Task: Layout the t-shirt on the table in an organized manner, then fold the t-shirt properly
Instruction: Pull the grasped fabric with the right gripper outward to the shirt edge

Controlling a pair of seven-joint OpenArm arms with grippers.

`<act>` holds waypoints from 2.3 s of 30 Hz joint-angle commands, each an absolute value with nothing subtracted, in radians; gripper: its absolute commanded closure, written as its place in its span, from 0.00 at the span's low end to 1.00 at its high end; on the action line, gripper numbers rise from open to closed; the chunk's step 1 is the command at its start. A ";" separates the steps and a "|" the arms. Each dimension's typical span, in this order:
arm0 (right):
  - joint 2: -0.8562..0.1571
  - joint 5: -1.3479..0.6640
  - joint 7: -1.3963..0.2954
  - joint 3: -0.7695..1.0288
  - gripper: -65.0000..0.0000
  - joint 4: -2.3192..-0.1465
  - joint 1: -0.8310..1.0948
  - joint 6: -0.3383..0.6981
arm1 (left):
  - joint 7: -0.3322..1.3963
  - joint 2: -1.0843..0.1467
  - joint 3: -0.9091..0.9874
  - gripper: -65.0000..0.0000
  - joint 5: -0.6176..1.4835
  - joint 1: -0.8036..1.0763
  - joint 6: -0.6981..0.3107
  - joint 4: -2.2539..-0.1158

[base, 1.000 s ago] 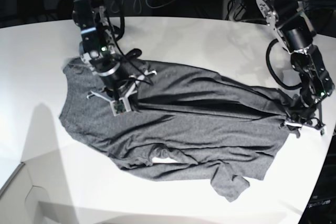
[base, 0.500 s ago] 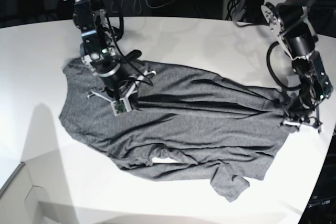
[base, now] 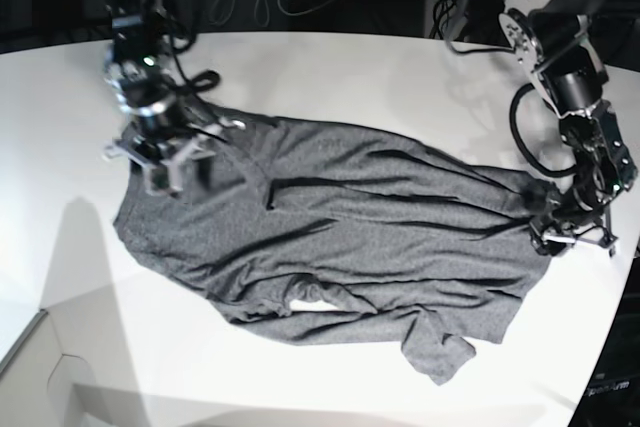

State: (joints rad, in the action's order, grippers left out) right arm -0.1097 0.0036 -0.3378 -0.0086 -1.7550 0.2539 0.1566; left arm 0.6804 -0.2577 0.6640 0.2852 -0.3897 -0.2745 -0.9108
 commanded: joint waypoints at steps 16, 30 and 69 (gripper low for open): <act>-0.131 -0.002 -0.311 -0.044 0.56 -1.804 0.423 0.157 | 0.492 -0.303 0.739 0.32 0.292 -0.355 -0.282 -0.808; -0.128 -0.001 -0.306 -0.008 0.56 -1.744 0.420 0.153 | 0.450 -0.294 0.713 0.32 0.292 -0.374 -0.282 -0.671; -0.139 -0.001 -0.311 0.067 0.48 -1.655 0.386 0.156 | 0.463 -0.321 0.575 1.00 0.300 -0.286 -0.423 -0.679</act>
State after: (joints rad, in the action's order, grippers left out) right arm -0.1329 -0.0006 -0.3229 0.0635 -1.6459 0.3836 0.1570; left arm 0.3695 -0.3164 0.5793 0.3496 -0.3016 -0.4500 -0.6907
